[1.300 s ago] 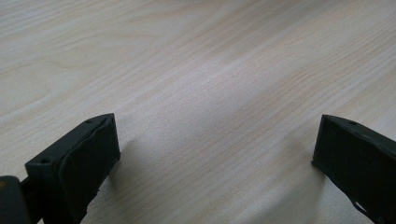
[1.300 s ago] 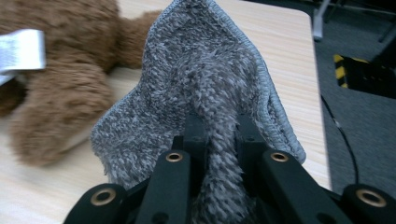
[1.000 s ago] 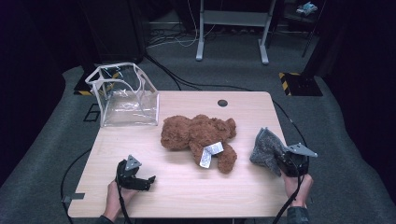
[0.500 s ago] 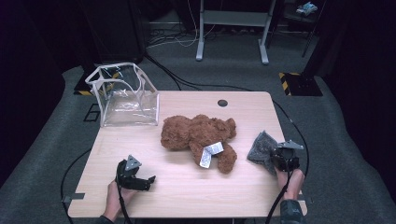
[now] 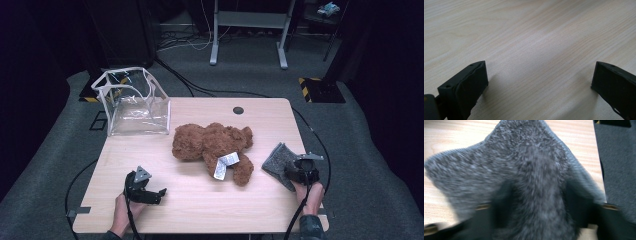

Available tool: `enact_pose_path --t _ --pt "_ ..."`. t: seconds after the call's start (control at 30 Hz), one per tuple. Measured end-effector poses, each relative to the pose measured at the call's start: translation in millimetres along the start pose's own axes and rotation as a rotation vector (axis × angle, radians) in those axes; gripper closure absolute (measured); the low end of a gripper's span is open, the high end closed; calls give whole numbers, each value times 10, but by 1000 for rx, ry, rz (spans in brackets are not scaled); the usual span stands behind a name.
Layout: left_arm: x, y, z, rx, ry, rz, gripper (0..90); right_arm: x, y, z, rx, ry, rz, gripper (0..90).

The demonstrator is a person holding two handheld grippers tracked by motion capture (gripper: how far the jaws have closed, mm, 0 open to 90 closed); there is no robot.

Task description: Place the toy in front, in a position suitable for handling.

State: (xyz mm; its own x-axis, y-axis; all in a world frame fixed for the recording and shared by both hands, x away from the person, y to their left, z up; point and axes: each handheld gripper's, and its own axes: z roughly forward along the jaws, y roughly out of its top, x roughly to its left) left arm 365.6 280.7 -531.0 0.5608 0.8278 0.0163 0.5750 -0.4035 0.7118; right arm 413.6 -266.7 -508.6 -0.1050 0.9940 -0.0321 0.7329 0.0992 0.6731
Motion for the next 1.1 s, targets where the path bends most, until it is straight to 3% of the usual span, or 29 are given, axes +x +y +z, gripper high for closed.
enact_pose_path --t 0.1,0.23,0.43,0.73,0.93,1.0,1.1 --pt "3 5 0 2 -4 11 0 -15 19 -57 -14 14 2 218" --pt "7 53 -5 -19 -16 -3 0 -6 107 -211 -48 31 -6 152" --pt "-20 382 -9 -47 -61 23 0 129 292 -408 -81 106 -41 124" --pt "106 850 100 -69 -128 12 28 552 599 -468 -121 217 -117 111" --pt "123 1019 220 -75 -166 12 105 863 827 -425 -137 278 -171 110" --pt "112 1059 272 -87 -158 10 130 988 915 -407 -140 301 -191 120" --pt "91 1088 328 -86 -149 39 170 1132 1020 -394 -143 316 -212 143"
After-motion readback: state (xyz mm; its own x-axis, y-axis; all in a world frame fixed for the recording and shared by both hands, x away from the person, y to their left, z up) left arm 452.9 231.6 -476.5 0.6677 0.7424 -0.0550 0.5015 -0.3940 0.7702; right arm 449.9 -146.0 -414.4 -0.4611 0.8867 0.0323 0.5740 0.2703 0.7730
